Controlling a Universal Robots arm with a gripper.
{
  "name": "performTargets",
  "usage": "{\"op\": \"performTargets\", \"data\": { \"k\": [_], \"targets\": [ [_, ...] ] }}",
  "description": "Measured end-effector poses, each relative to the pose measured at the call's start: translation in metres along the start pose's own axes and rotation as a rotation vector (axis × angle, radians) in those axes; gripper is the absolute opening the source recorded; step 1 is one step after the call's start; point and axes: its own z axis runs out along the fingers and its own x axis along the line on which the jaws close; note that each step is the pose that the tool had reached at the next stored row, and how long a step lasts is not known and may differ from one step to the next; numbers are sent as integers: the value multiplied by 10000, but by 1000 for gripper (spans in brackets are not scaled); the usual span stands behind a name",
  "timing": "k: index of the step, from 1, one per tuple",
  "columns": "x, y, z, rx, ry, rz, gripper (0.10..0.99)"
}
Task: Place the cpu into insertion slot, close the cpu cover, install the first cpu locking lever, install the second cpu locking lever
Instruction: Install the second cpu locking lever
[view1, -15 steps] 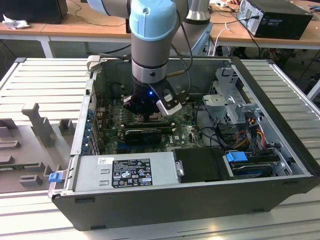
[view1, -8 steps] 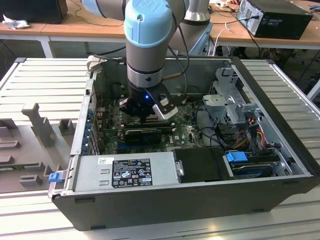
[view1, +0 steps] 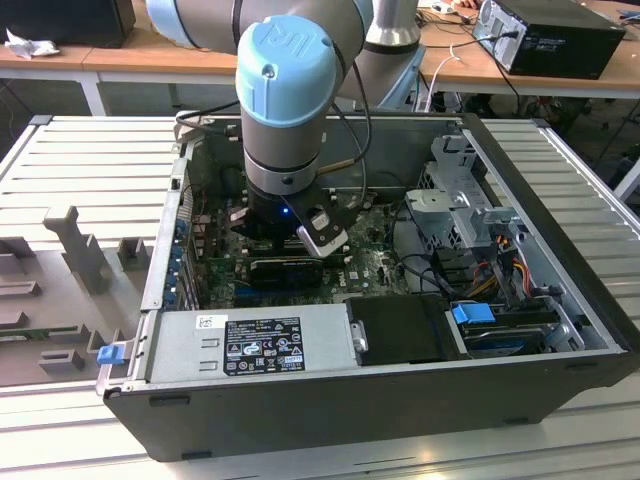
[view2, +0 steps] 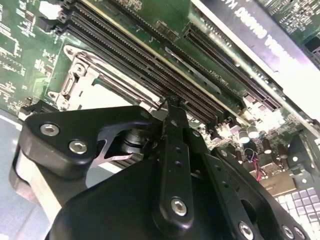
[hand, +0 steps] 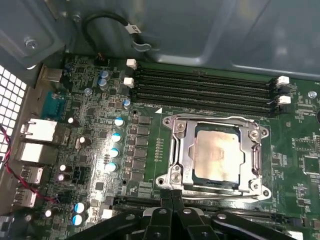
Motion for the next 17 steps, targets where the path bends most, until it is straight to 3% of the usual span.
{"op": "performTargets", "data": {
  "k": [2, 6, 10, 13, 15, 17],
  "targets": [
    [14, 3, 15, -23, -2, -1, 106],
    [7, 79, 94, -83, -8, -9, 106],
    [25, 93, 115, -122, -10, -16, 106],
    [35, 112, 49, -121, -9, -17, 106],
    [34, 142, -52, -121, -9, -15, 106],
    [34, 157, -103, -120, -8, -14, 106]
  ]
}}
